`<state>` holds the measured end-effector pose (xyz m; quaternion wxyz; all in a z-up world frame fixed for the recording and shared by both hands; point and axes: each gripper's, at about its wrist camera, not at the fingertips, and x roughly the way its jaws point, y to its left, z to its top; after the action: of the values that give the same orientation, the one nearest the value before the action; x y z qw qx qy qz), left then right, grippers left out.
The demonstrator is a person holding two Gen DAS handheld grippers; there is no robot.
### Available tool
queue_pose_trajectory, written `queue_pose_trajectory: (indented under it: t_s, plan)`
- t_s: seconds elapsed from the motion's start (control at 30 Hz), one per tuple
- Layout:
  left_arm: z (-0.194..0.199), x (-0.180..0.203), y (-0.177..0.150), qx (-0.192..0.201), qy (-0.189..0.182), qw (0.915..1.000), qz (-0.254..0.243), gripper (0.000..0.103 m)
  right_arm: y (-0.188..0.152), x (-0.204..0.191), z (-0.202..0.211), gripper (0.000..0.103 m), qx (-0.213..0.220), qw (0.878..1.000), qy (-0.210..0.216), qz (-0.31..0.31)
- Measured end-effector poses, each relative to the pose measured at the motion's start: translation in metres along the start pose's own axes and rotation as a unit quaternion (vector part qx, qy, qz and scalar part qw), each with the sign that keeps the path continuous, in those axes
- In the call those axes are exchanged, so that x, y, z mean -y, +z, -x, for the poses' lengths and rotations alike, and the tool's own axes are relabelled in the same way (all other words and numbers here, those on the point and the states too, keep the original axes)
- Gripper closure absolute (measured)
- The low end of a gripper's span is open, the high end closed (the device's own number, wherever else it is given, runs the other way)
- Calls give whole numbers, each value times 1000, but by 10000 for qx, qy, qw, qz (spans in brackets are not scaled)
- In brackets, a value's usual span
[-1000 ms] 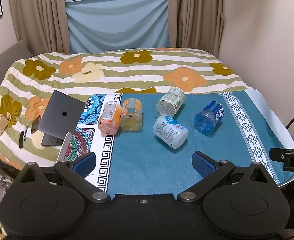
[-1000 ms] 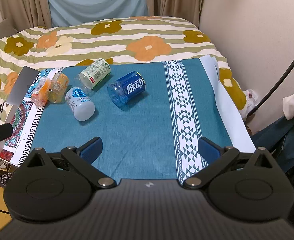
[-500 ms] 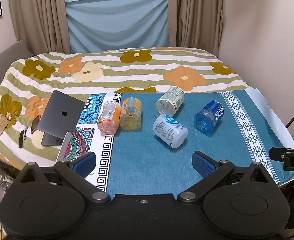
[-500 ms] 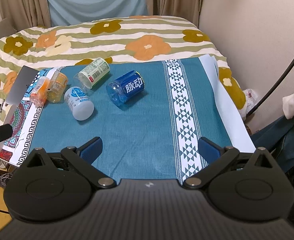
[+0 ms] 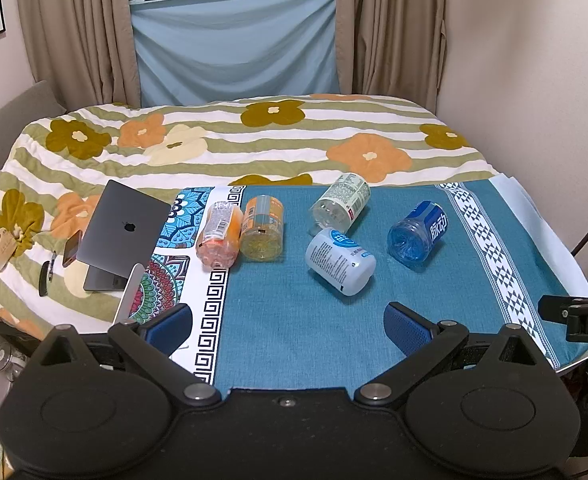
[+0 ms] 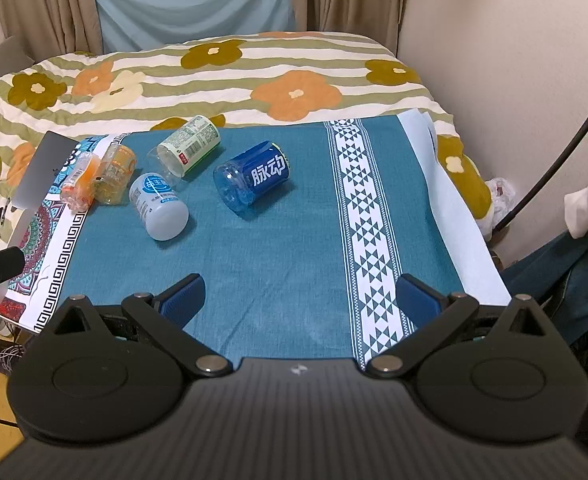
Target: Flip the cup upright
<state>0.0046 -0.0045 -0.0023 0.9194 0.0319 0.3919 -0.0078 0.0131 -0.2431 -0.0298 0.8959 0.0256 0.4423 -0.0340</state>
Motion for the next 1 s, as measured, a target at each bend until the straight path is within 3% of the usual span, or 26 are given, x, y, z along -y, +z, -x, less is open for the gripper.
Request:
queue_pose_trajectory:
  t_s: [1.0]
  plan:
    - [1,-4,1,-37,56,10000,-40,0,0,-6,4,0,54,9999,-81,29]
